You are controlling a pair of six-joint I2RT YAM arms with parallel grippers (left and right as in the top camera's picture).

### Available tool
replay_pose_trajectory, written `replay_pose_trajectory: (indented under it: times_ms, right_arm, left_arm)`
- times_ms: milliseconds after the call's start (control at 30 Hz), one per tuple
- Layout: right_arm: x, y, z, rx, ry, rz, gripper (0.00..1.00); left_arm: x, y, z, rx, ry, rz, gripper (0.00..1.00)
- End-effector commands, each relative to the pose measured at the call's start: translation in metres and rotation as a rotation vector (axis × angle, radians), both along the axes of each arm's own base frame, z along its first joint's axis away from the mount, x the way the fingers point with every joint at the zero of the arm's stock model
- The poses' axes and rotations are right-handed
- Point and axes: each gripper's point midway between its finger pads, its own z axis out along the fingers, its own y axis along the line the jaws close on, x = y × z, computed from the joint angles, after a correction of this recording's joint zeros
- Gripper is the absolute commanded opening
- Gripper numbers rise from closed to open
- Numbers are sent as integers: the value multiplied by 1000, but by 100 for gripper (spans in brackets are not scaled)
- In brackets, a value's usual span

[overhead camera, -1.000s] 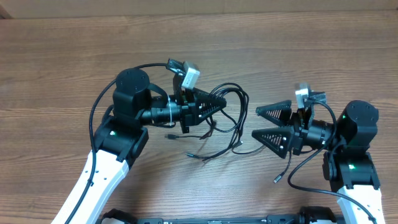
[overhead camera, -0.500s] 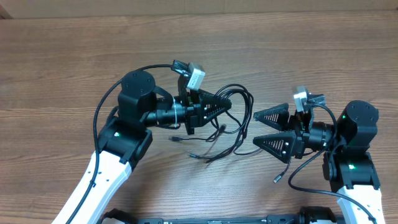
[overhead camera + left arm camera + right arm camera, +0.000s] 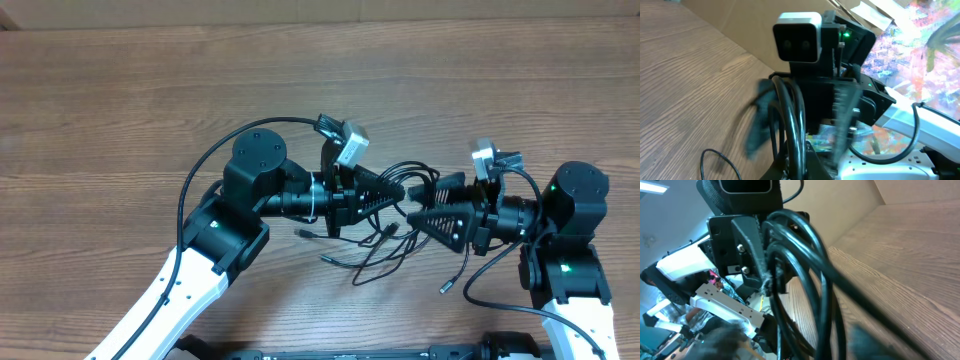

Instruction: Untangle cables

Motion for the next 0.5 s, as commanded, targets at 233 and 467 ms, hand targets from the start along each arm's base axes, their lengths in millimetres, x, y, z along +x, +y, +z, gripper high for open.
replay_pose_trajectory:
  times_ms: [233,467]
  right_arm:
    - [1,0,4,-2,-11,-10,4]
    - [30,-9,-2,-11,94,-189,4]
  left_arm:
    - [5,1,7,-11,-9,18,13]
    - [24,28,10,-28,50,46,100]
